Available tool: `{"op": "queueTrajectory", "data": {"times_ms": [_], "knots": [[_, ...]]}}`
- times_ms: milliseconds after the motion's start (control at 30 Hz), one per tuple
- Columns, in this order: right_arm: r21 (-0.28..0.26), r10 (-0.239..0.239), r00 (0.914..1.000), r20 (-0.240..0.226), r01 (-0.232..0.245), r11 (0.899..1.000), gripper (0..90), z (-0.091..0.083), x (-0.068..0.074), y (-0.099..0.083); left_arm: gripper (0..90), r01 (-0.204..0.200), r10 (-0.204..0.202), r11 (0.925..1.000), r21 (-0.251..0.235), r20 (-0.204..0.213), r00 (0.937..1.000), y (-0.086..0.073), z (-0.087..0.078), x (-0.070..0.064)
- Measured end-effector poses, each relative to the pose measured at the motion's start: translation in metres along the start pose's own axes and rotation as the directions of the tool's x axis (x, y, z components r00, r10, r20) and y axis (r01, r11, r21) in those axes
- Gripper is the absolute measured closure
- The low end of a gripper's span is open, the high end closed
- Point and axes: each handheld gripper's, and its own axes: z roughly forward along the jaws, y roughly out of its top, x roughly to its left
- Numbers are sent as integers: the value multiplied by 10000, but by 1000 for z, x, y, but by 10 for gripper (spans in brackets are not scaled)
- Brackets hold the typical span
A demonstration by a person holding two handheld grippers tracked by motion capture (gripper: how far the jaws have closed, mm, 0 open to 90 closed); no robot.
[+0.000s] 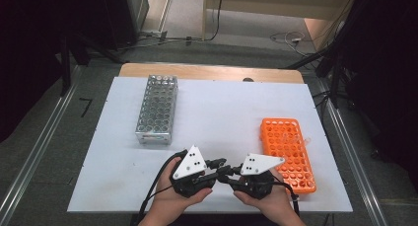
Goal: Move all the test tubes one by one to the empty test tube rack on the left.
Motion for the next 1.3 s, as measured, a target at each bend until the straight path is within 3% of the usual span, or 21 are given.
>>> {"op": "queueTrajectory", "data": {"times_ms": [100,233,433,467,533,567,900,1167,1300], "knots": [[-162,155,9999,-72,-156,9997,714,0,-1,-1,762,18,-18,10000,-29,-44,10000,1,-1,0],[-364,151,9999,-1,-151,9992,510,-4,-2,-1,762,75,-75,9999,-86,-44,10000,4,-3,3],[-901,453,9988,210,-433,9950,192,-21,-8,-1,763,250,-257,9995,-202,-381,9989,7,-9,11],[-901,453,9988,210,-433,9950,192,-21,-8,-1,763,320,-331,9992,-242,-493,9982,7,-10,13],[-893,524,9976,459,-481,9948,35,-27,-10,-2,763,437,-457,9985,-326,-645,9969,8,-13,18],[-801,644,9964,546,-599,9950,0,-30,-12,-2,763,499,-523,9981,-351,-708,9961,9,-15,20],[-1555,1263,9862,1070,-1088,9818,0,-69,-33,-16,763,606,-669,9969,-500,-1351,9886,21,-29,49],[-1767,1613,9735,1624,-1321,9754,0,-96,-41,-36,763,779,-878,9953,-572,-1970,9765,25,-36,80],[-1848,1800,9666,1826,-1461,9719,0,-106,-43,-45,763,848,-999,9937,-736,-2345,9670,29,-40,96]]}}
